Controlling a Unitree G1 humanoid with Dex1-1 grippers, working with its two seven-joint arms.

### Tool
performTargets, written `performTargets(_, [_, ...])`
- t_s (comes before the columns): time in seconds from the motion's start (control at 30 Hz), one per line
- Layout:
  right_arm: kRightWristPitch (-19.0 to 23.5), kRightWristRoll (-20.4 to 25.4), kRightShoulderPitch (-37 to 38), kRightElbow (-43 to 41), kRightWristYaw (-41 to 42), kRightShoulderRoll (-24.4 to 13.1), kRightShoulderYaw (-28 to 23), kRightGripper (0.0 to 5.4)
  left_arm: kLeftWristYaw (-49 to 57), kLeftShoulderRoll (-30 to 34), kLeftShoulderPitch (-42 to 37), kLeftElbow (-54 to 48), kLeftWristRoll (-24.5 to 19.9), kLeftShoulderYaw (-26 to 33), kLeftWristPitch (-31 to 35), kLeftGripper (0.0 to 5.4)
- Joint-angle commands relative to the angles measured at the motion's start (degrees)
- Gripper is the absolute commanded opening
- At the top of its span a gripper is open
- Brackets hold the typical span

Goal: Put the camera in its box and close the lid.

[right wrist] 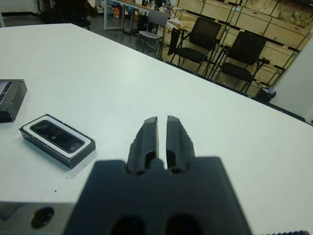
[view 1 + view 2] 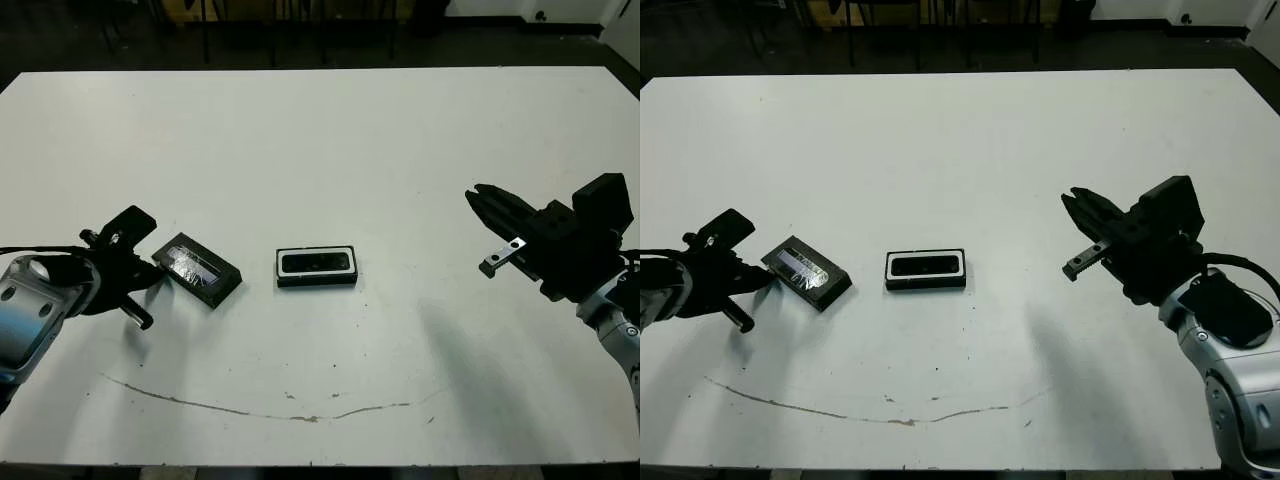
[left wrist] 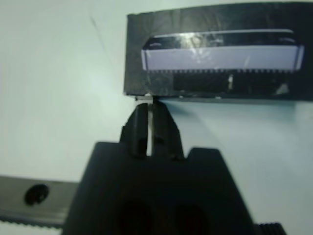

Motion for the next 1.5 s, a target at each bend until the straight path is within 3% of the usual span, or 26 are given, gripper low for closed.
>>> performTargets(0.03, [0.94, 0.05, 0.31, 0.08, -0.09, -0.84, 0.24, 0.02, -0.81, -0.64, -1.68, 3.03, 1.87, -1.5, -1.77, 0.0])
performTargets(0.63, [-0.12, 0.6, 0.55, 1.59, 0.65, -0.44, 0.35, 0.02, -5.7, -6.98, -11.73, 16.67, 6.83, -4.0, -12.81, 0.0])
performTargets(1.1, [0.34, 0.22, 1.15, 0.92, 0.5, -0.95, 0.47, 0.02, -10.53, -10.3, -14.5, 22.13, 10.95, -5.92, -21.17, 0.0])
performTargets(1.5, [0.73, 0.2, 1.49, 0.38, 0.58, -1.53, 0.32, 0.02, -12.42, -12.63, -14.91, 23.66, 12.44, -6.22, -21.16, 0.0])
